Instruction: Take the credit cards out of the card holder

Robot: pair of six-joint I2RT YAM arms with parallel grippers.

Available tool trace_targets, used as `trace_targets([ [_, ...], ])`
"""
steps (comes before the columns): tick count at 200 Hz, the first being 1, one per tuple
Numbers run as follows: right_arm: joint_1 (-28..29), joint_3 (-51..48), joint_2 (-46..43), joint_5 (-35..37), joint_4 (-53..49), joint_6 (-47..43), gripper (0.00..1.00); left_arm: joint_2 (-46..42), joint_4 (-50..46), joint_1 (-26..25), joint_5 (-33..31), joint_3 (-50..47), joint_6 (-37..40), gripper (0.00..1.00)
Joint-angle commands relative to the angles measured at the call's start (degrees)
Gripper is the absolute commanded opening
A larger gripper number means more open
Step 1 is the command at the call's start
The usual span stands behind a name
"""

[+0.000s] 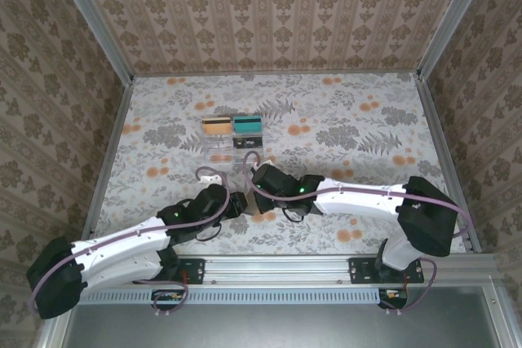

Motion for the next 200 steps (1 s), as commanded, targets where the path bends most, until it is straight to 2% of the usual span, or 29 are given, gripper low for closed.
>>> trace_targets([
  [1, -0.8, -0.7, -2.9, -6.1, 3.7, 0.7, 0.0, -2.0, -4.9, 0.2, -1.8, 3.2, 2.2, 0.53],
  [25, -1.3, -0.4, -4.3, -8.4, 5.3, 1.5, 0.0, -6.2, -8.2, 0.8, -2.9, 2.9, 2.7, 0.64],
  [66, -3.6, -1.7, -4.7, -9.3, 6.9, 2.8, 0.0, -9.4, -10.8, 1.6, -3.2, 2.0, 2.6, 0.68],
  [83, -4.2, -4.1, -5.9, -9.1, 8.6, 3.7, 0.0, -9.2, -10.8, 1.8, -2.9, 2.2, 2.6, 0.67],
  [117, -5.2, -9.6, -10.6, -4.7, 6.0, 4.5, 0.0, -7.1, -10.1, 1.7, -2.2, 2.8, 3.2, 0.65],
  [141, -5.9, -12.5, -13.9, 4.2, -0.7, 4.1, 0.0, -4.7, -8.8, 1.7, -1.1, 3.0, 3.6, 0.61],
  [165, -7.4, -14.9, -15.6, 10.1, -5.5, 4.3, 0.0, -2.4, -7.2, 1.6, -0.4, 3.1, 3.5, 0.59],
  [200, -9.3, -17.9, -13.6, 10.7, -5.3, 4.6, 0.0, 1.8, -2.0, 0.9, 1.6, 3.1, 3.5, 0.51],
])
